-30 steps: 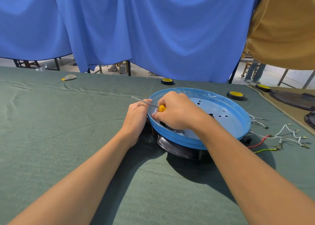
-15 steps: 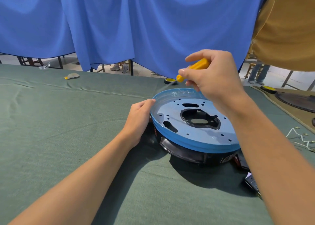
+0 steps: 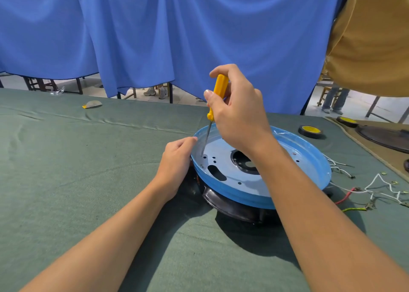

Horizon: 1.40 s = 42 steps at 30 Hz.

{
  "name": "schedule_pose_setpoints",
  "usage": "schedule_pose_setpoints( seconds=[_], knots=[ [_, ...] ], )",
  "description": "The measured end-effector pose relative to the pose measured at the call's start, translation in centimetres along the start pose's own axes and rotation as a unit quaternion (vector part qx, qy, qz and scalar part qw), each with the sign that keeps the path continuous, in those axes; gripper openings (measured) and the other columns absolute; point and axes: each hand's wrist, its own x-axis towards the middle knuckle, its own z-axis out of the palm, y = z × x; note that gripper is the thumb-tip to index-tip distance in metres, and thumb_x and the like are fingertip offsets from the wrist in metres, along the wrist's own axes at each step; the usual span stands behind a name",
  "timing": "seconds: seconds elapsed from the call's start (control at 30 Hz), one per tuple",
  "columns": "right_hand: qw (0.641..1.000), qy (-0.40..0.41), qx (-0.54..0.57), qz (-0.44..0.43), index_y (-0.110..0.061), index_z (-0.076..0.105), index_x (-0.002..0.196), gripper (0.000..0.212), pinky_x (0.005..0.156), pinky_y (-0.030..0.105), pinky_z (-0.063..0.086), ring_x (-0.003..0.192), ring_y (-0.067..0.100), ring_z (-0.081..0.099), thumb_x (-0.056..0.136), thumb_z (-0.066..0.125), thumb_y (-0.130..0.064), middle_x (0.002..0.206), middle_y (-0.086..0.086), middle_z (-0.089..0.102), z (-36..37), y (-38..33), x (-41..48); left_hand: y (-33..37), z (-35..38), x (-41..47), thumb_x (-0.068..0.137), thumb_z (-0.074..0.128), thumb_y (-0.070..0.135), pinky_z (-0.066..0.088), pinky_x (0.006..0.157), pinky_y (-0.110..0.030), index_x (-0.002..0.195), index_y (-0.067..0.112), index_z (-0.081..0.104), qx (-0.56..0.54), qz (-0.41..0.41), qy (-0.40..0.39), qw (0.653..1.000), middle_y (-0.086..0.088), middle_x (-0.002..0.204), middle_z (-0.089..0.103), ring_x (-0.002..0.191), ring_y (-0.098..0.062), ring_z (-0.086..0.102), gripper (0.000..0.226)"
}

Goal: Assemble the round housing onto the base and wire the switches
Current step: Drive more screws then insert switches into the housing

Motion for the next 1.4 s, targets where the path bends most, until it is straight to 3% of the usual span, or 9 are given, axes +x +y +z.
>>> schedule_pose_setpoints(
  seconds=[0.07, 0.27, 0.37, 0.6, 0.73, 0.87, 0.97, 1.13, 1.4],
  knots=[
    [1.000, -0.006, -0.011, -0.010, -0.019, 0.053, 0.112, 0.017, 0.061, 0.017, 0.039, 0.066, 0.009, 0.049, 0.095, 0.056, -0.021, 0.066, -0.012, 0.045, 0.2, 0.3, -0.2, -0.2, 0.0, 0.1, 0.081, 0.051, 0.035, 0.037, 0.073, -0.039, 0.079, -0.014, 0.052, 0.003, 0.002, 0.003, 1.000, -0.015, 0.076, 0.057, 0.072, -0.023, 0.050, 0.049],
    [1.000, -0.027, -0.004, -0.001, -0.022, 0.052, 0.110, 0.016, 0.062, 0.018, 0.040, 0.070, 0.010, 0.049, 0.095, 0.056, -0.022, 0.068, -0.010, 0.047, 0.5, 0.7, -0.3, -0.5, -0.1, 0.2, 0.080, 0.051, 0.037, 0.038, 0.074, -0.041, 0.081, -0.015, 0.053, 0.008, 0.008, 0.006, 1.000, -0.026, 0.079, 0.060, 0.074, -0.024, 0.051, 0.052],
    [0.999, -0.032, -0.011, -0.002, -0.023, 0.052, 0.111, 0.016, 0.061, 0.019, 0.042, 0.070, 0.012, 0.050, 0.095, 0.055, -0.024, 0.069, -0.009, 0.048, 0.7, 0.7, -0.4, -0.4, -0.1, 0.1, 0.081, 0.050, 0.038, 0.046, 0.077, -0.051, 0.088, -0.016, 0.055, 0.013, 0.011, 0.002, 1.000, -0.040, 0.094, 0.059, 0.077, -0.026, 0.053, 0.055],
    [0.998, -0.067, 0.006, -0.004, -0.025, 0.051, 0.109, 0.014, 0.069, 0.035, 0.051, 0.078, 0.021, 0.056, 0.096, 0.055, -0.024, 0.073, -0.007, 0.051, 0.5, 0.2, -0.6, -0.4, -0.1, 0.1, 0.080, 0.050, 0.041, 0.046, 0.092, -0.060, 0.090, -0.015, 0.056, 0.011, 0.008, 0.000, 1.000, -0.037, 0.097, 0.060, 0.080, -0.028, 0.056, 0.057],
    [0.989, -0.143, 0.041, -0.018, -0.022, 0.051, 0.117, 0.021, 0.070, 0.042, 0.053, 0.077, 0.022, 0.061, 0.097, 0.052, -0.017, 0.084, 0.011, 0.063, -0.1, -0.7, -0.6, -0.6, -0.2, 0.3, 0.078, 0.051, 0.042, 0.047, 0.082, -0.050, 0.085, -0.014, 0.055, 0.017, 0.016, 0.003, 1.000, -0.025, 0.083, 0.064, 0.077, -0.026, 0.054, 0.056],
    [0.976, -0.209, 0.046, -0.038, -0.022, 0.049, 0.122, 0.028, 0.071, 0.033, 0.053, 0.070, 0.003, 0.055, 0.097, 0.050, -0.010, 0.089, 0.003, 0.064, -0.5, -1.4, -0.6, -0.6, -0.3, 0.4, 0.078, 0.051, 0.045, 0.046, 0.083, -0.051, 0.080, -0.012, 0.055, 0.015, 0.008, -0.005, 1.000, -0.015, 0.084, 0.058, 0.081, -0.024, 0.051, 0.057],
    [0.966, -0.252, 0.053, -0.036, -0.024, 0.047, 0.125, 0.032, 0.076, 0.039, 0.053, 0.080, 0.013, 0.056, 0.098, 0.046, -0.007, 0.093, 0.003, 0.064, -0.6, -1.8, -0.6, -0.6, -0.2, 0.3, 0.076, 0.051, 0.043, 0.039, 0.077, -0.041, 0.079, -0.013, 0.054, 0.010, 0.007, 0.002, 1.000, -0.015, 0.082, 0.059, 0.078, -0.024, 0.051, 0.056],
    [0.949, -0.307, 0.066, -0.033, -0.027, 0.044, 0.130, 0.038, 0.071, 0.020, 0.040, 0.076, -0.001, 0.052, 0.100, 0.042, -0.005, 0.096, 0.001, 0.064, -0.9, -2.1, -0.7, -0.7, -0.3, 0.3, 0.073, 0.051, 0.044, 0.039, 0.079, -0.041, 0.077, -0.010, 0.056, 0.016, 0.003, 0.000, 1.000, -0.013, 0.084, 0.057, 0.082, -0.023, 0.050, 0.054],
    [0.937, -0.342, 0.066, -0.027, -0.024, 0.043, 0.132, 0.037, 0.075, 0.020, 0.039, 0.084, 0.005, 0.054, 0.100, 0.041, -0.005, 0.098, 0.000, 0.064, -1.3, -2.7, -0.6, -1.0, -0.3, 0.5, 0.076, 0.048, 0.036, 0.035, 0.078, -0.039, 0.082, 0.005, 0.062, 0.030, 0.007, 0.009, 0.999, -0.010, 0.085, 0.055, 0.082, -0.022, 0.047, 0.035]
  ],
)
